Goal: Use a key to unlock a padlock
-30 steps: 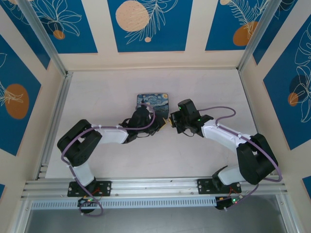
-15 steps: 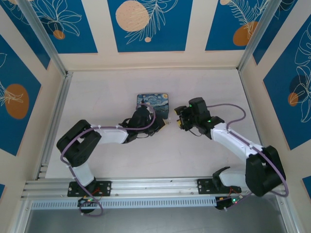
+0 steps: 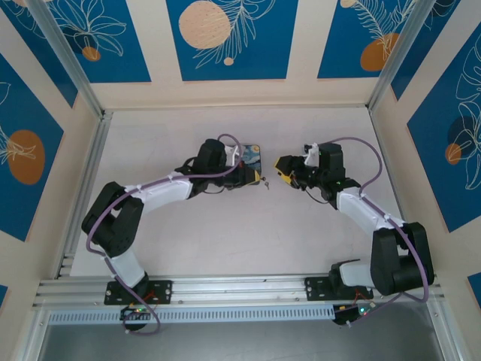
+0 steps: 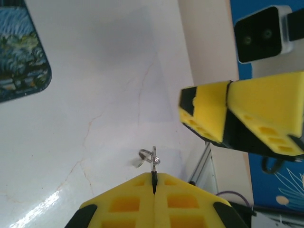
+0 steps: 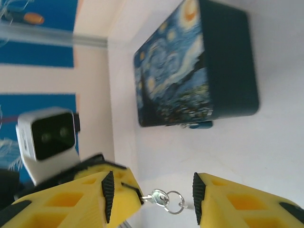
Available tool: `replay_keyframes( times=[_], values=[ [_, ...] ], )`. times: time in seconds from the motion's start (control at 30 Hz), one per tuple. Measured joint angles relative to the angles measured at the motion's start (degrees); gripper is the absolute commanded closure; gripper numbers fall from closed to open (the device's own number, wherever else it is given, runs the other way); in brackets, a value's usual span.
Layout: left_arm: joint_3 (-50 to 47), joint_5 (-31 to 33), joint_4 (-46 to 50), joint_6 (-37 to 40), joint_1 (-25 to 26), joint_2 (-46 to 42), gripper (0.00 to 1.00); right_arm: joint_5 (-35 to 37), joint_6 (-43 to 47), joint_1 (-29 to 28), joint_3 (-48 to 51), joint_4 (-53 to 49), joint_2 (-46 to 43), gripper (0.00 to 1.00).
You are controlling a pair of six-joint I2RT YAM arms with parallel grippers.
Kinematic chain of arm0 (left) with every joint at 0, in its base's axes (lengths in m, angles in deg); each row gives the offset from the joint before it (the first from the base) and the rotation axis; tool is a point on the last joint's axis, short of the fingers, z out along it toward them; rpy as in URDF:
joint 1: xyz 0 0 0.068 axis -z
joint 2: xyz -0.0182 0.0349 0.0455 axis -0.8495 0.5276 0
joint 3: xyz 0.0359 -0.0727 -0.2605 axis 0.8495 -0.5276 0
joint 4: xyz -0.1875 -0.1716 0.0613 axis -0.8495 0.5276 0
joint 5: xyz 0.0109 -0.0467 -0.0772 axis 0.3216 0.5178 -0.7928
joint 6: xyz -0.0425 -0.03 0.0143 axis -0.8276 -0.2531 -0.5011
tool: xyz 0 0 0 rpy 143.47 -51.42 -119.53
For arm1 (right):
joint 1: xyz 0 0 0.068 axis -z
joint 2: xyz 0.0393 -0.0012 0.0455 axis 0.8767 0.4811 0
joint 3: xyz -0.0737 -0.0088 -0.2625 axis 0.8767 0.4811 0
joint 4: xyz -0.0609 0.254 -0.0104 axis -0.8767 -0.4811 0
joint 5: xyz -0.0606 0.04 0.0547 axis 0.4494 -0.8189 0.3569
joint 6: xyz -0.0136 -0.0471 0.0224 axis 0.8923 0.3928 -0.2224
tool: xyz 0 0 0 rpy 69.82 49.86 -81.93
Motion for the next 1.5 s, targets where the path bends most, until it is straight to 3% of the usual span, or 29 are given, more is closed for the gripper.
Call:
replay_keyframes(
  times=[0.23,0.47,0.73,1.17,1.5],
  values=[
    [3.3,-8.9,5.3,6.5,-2.6,0.0,1.0,-9.5,5.7,0.1,0.2,10.1,4.6,0.59],
    [5.5,-12.7,7.6,9.2,-2.7,0.1,1.0,-14.4,5.7,0.1,1.2,17.4,8.2,0.62],
    [5.8,-13.4,7.5,9.4,-2.7,2.2,1.0,-17.4,3.6,0.0,3.4,24.2,9.7,0.63],
    [5.9,-13.4,5.8,8.3,-2.8,2.7,1.0,-19.4,2.5,-0.5,5.7,26.9,9.7,0.63],
    [6.7,-13.4,5.3,8.1,-3.0,3.8,1.0,-19.8,2.1,-0.5,6.9,27.5,9.7,0.77]
  ],
)
